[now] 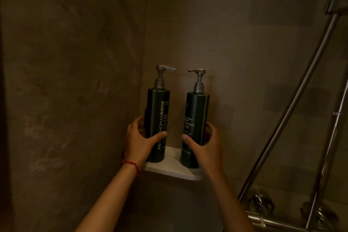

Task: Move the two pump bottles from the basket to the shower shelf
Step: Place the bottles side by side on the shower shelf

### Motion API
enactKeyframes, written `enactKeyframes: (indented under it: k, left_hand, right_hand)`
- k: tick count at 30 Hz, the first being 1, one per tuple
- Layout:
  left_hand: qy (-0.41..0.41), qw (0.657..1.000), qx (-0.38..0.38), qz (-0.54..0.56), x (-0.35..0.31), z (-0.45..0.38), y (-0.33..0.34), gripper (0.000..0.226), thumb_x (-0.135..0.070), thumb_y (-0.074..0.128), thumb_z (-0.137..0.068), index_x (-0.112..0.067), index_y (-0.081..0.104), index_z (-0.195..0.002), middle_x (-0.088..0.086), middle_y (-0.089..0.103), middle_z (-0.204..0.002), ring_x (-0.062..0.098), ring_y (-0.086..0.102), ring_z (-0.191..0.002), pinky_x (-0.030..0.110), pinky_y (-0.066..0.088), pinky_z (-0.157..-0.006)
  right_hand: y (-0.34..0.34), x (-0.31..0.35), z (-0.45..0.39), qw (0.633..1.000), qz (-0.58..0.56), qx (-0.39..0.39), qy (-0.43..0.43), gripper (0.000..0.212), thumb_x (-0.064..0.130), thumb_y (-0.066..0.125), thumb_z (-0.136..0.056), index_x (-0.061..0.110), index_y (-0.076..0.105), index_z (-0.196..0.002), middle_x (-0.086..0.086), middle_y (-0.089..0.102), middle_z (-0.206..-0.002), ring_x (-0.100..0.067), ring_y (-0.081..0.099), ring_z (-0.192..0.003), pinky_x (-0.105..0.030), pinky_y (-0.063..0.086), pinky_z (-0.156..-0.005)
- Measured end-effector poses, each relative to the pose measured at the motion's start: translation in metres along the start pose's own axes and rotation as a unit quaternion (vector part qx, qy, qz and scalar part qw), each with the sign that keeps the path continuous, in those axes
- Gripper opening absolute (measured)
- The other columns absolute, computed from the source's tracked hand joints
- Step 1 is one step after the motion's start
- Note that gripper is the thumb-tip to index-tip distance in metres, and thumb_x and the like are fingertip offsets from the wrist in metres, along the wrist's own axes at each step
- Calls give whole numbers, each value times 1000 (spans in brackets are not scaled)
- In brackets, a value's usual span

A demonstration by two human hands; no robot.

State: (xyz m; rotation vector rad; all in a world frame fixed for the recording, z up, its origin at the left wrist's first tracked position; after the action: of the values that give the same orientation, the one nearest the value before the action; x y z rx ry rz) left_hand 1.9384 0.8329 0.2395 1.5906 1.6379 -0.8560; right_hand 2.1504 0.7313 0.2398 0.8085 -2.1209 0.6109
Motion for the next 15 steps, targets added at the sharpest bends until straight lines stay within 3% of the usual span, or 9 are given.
enactKeyframes:
  k: [3,7,11,15]
  left_hand:
    - [-1,999,27,26,2,-2,3,72,-23,82,-56,-21,46,-118,-7,48,-110,-6,47,-82,12,42,-64]
    - [-35,993,93,58,8,-7,9,71,-18,77,-62,-17,44,-125,-21,51,-91,-8,50,-77,7,45,-48]
    - [-95,974,179,104,16,-8,17,74,-21,74,-61,-15,42,-128,-13,54,-102,-2,51,-85,18,47,-63]
    - [-120,958,213,147,17,0,22,69,-29,68,-57,-19,47,-122,-1,54,-117,6,54,-94,24,46,-74]
  right_hand:
    - [-1,-5,-1,999,-31,1,8,88,59,72,-47,37,37,-125,8,53,-119,-9,55,-101,-28,45,-80]
    - [-1,-10,-6,998,-58,35,18,70,43,77,-59,29,48,-121,18,57,-101,6,54,-88,-15,43,-67]
    - [-1,-11,-8,992,-91,83,23,32,31,73,-69,41,57,-95,21,61,-95,9,62,-83,-11,48,-59]
    - [0,-11,-6,989,-109,96,21,28,29,69,-73,44,56,-93,23,60,-96,17,59,-81,-6,47,-57]
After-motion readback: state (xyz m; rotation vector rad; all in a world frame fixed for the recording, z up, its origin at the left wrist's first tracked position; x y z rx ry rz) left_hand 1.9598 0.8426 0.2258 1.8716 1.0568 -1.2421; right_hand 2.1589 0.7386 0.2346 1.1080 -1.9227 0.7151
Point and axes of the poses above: each hand's wrist, its own z-axis away from the middle knuckle, its own y-axis out of the palm, x = y × z, the point moved 10 cm from there along -z, towards the middle knuckle
